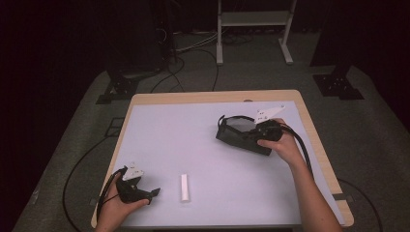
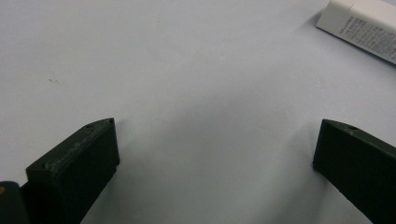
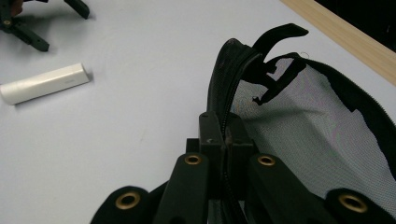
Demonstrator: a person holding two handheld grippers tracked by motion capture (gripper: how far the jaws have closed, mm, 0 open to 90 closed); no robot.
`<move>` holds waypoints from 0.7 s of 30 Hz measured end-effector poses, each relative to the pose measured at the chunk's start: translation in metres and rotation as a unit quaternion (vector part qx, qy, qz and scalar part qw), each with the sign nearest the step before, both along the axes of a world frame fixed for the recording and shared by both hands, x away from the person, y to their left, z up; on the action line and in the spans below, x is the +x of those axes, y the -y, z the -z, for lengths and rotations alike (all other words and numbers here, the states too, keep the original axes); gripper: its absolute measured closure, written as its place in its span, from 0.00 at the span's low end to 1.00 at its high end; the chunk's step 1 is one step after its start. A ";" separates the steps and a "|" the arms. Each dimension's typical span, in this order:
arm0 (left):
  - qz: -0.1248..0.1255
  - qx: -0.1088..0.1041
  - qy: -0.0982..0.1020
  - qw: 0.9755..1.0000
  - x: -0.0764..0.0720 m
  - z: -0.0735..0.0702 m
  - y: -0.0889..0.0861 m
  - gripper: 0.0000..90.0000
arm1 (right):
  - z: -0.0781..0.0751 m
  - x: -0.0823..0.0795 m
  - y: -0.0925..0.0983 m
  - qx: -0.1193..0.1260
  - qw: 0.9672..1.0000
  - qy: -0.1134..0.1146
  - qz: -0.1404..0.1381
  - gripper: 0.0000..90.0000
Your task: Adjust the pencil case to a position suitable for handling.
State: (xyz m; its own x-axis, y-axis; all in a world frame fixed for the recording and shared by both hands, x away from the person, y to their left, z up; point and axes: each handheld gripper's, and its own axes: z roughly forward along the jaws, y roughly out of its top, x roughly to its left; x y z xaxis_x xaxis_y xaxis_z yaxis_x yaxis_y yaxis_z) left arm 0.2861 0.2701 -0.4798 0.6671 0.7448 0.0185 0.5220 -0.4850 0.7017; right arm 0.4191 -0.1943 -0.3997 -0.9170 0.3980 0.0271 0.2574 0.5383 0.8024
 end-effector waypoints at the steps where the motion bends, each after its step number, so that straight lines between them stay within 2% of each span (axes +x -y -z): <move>1: 0.000 0.000 0.000 1.000 0.000 0.000 0.000 0.00 | 0.000 -0.002 0.000 -0.002 1.000 0.001 -0.002 0.97; 8: 0.000 -0.001 0.000 1.000 0.000 0.000 0.000 0.00 | -0.002 -0.013 -0.004 -0.010 1.000 0.003 -0.017 0.98; 13: 0.001 0.001 0.002 1.000 0.000 0.000 0.000 0.00 | -0.003 -0.025 -0.010 -0.019 0.999 0.007 -0.038 0.98; 21: -0.002 -0.003 0.003 1.000 0.000 0.001 0.000 0.00 | -0.006 -0.035 -0.021 -0.021 0.997 0.015 -0.067 0.98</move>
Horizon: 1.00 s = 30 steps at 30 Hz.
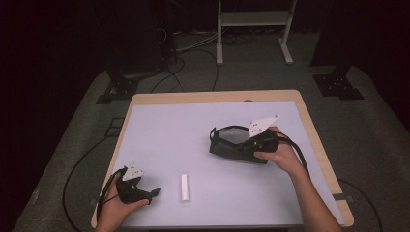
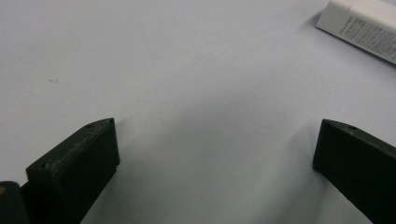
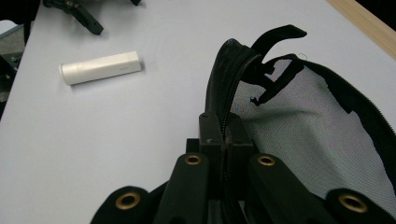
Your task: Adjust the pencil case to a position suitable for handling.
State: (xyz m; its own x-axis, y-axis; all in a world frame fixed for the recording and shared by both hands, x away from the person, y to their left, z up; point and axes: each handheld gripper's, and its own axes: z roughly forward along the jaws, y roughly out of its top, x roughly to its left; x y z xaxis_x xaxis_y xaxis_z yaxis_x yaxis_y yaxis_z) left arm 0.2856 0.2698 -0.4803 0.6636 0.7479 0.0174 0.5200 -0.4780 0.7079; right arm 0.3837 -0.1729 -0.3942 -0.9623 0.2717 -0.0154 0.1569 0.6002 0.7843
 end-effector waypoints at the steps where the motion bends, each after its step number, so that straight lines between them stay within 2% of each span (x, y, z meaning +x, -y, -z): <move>1: 0.000 0.000 0.000 1.000 0.000 0.000 0.000 0.00 | 0.000 -0.001 -0.001 0.000 1.000 0.001 -0.005 0.98; 19: 0.000 0.000 0.000 1.000 0.000 0.000 0.000 0.00 | 0.006 -0.019 -0.023 -0.003 0.998 -0.003 -0.055 0.98; 30: 0.000 0.000 0.000 1.000 0.000 0.000 0.000 0.00 | 0.008 -0.033 -0.038 -0.009 0.995 -0.005 -0.095 0.98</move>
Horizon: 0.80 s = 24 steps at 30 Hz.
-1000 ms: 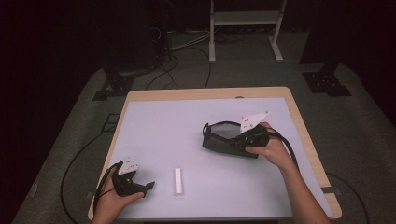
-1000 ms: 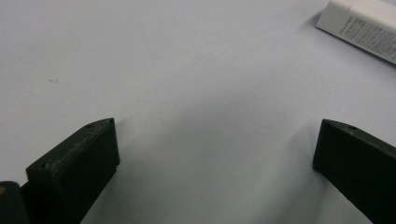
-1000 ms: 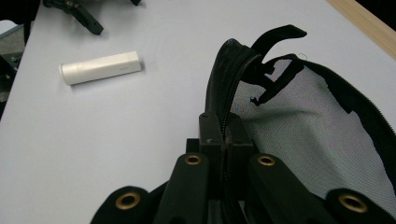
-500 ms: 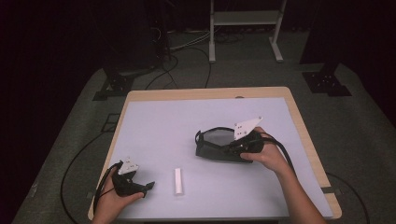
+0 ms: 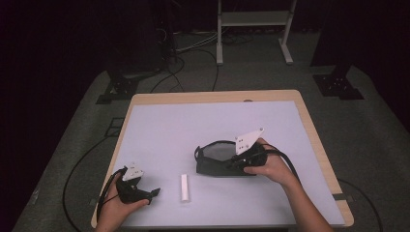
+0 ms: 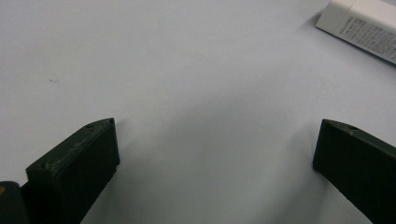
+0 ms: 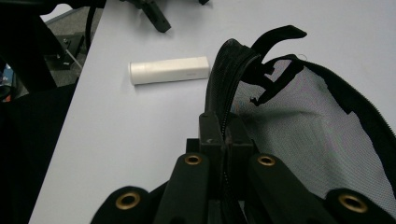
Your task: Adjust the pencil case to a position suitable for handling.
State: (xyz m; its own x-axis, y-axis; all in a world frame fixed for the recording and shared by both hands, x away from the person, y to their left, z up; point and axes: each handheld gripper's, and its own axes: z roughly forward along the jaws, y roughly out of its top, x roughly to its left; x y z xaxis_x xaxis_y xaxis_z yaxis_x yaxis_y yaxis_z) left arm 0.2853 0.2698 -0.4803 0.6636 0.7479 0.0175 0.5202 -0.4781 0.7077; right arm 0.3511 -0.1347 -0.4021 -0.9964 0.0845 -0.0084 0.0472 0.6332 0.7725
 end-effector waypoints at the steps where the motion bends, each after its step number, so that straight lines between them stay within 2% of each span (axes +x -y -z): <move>1: 0.000 0.000 0.000 1.000 0.000 0.000 0.000 0.00 | 0.001 -0.002 -0.002 -0.004 1.000 -0.001 -0.003 0.98; 10: 0.001 0.001 0.000 1.000 0.000 0.000 0.000 0.00 | 0.006 -0.008 -0.008 -0.009 1.000 -0.006 -0.015 0.98; 24: 0.001 0.001 0.000 1.000 0.000 0.000 0.000 0.00 | 0.013 -0.014 -0.009 -0.015 1.000 -0.016 -0.017 0.98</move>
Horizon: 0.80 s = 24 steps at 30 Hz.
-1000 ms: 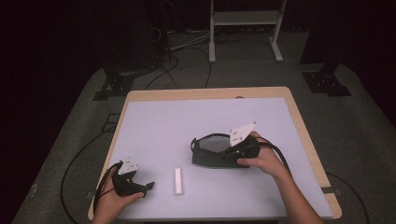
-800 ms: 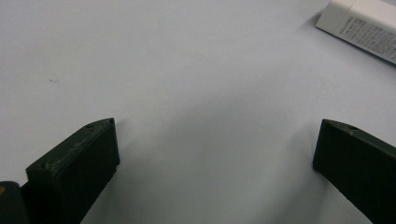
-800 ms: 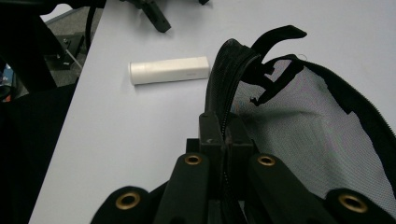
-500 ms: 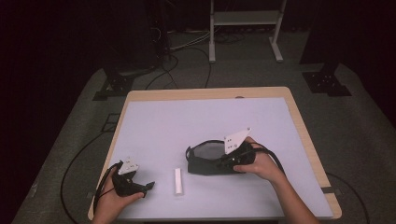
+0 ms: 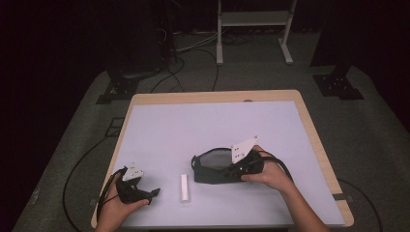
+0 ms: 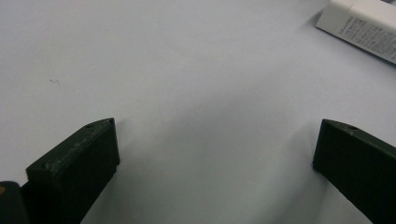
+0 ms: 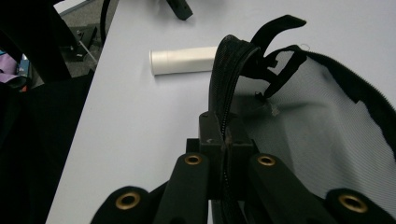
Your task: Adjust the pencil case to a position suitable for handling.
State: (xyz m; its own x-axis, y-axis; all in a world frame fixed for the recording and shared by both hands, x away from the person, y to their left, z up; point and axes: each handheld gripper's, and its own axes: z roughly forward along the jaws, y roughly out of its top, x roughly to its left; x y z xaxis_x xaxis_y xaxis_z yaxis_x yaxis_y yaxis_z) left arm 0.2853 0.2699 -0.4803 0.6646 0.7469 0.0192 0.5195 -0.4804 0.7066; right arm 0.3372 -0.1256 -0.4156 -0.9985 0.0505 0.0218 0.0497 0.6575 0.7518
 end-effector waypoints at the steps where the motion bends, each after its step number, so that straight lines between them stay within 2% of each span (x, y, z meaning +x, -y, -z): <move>1: 0.000 0.000 0.000 1.000 0.000 0.000 0.000 0.00 | 0.001 0.000 0.000 -0.001 1.000 0.000 0.000 0.97; 17: -0.001 -0.001 0.000 1.000 0.000 0.000 0.000 0.00 | 0.010 -0.010 -0.004 -0.012 1.000 -0.011 -0.004 0.97; 23: -0.001 -0.001 0.000 1.000 0.000 0.000 0.000 0.00 | 0.008 -0.011 -0.003 -0.012 1.000 -0.009 0.000 0.88; 24: -0.001 -0.001 0.000 1.000 0.000 0.000 0.000 0.00 | 0.007 -0.012 -0.002 -0.011 1.000 -0.009 0.004 0.83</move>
State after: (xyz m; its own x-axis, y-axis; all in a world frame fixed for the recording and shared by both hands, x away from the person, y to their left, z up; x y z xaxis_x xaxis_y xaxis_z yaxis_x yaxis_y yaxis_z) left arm 0.2850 0.2698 -0.4803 0.6634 0.7480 0.0178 0.5208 -0.4787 0.7068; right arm 0.3255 -0.1232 -0.4222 -0.9975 0.0591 0.0391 0.0688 0.6730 0.7364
